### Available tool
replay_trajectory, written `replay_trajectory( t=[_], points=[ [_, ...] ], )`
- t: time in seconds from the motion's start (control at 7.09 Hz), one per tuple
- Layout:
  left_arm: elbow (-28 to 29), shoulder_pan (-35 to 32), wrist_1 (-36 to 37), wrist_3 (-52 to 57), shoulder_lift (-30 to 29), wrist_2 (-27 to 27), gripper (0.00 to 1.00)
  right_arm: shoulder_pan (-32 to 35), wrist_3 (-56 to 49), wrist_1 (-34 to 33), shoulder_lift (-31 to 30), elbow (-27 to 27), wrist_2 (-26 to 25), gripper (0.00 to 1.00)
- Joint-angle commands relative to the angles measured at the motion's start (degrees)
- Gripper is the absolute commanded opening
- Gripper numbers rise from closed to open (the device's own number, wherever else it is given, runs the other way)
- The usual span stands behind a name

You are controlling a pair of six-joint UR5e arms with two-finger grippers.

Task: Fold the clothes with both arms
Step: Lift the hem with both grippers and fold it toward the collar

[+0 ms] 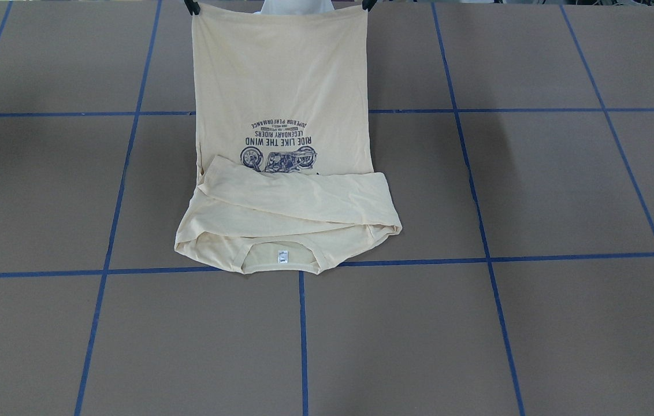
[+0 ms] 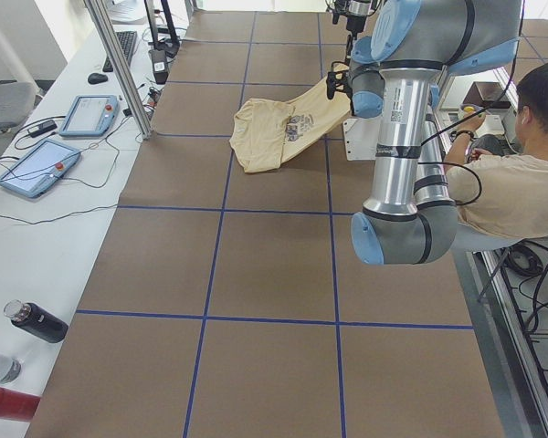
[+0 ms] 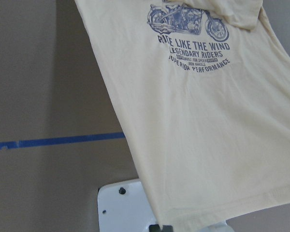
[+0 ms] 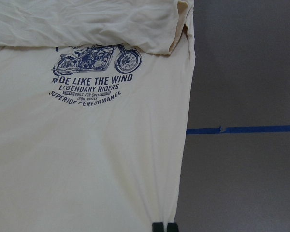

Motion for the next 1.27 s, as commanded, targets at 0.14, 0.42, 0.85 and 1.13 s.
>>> replay_trajectory(
  t=[0.14,0.42,0.85,1.13],
  points=[
    [6.3,-4.7,1.4,0.2,-3.6,1.4,0.0,8.4,0.0,-1.5,2.9,-3.7,0.2,0.0],
    [19.8,-12.0,1.3,2.8,-12.8,2.9,0.0,17.4,-2.0,-1.4,11.8,-13.9,0.4,0.0],
    [22.8,-16.6,1.2,5.1,-13.3,6.5,0.0,24.9,-4.6,-1.0,15.8,-21.9,0.3,0.0],
    [26.5,-18.6,1.0,6.0,-15.3,7.7,0.0,29.5,-7.4,-1.0,21.6,-29.9,0.9,0.0]
  ],
)
